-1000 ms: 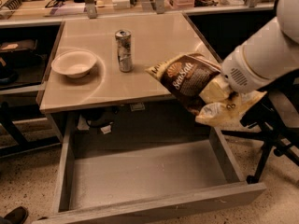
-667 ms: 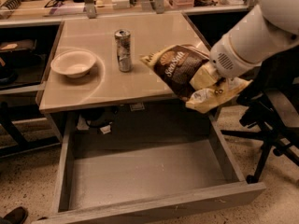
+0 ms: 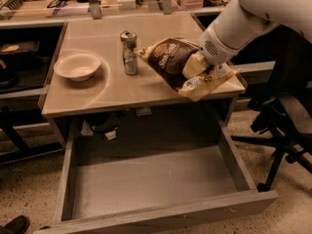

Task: Pick brown chip bag from top drawer and place on counter

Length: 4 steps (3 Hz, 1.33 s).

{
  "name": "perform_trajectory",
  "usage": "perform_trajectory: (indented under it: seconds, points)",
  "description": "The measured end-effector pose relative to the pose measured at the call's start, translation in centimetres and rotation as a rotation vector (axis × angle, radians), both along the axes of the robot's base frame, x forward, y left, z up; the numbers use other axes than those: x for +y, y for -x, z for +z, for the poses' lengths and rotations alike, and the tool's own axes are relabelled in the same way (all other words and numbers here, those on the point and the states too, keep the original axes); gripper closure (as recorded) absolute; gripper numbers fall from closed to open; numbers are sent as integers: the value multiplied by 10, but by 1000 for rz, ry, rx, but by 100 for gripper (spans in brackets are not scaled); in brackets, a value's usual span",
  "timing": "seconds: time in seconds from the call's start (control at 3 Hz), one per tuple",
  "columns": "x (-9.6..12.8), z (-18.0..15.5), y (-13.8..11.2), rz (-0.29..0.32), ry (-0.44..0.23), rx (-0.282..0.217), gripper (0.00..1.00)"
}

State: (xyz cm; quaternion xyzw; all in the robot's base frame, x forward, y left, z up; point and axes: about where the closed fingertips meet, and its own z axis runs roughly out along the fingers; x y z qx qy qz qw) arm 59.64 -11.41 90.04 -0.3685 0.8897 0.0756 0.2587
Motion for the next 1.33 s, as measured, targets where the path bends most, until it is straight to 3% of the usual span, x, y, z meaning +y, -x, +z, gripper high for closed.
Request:
perform_trajectory:
  seconds: [0.67,1.33]
  points:
    - [-2,-12,-64,-35,54,-4,100]
    - [-34,-31,-103,-102,138,10,100]
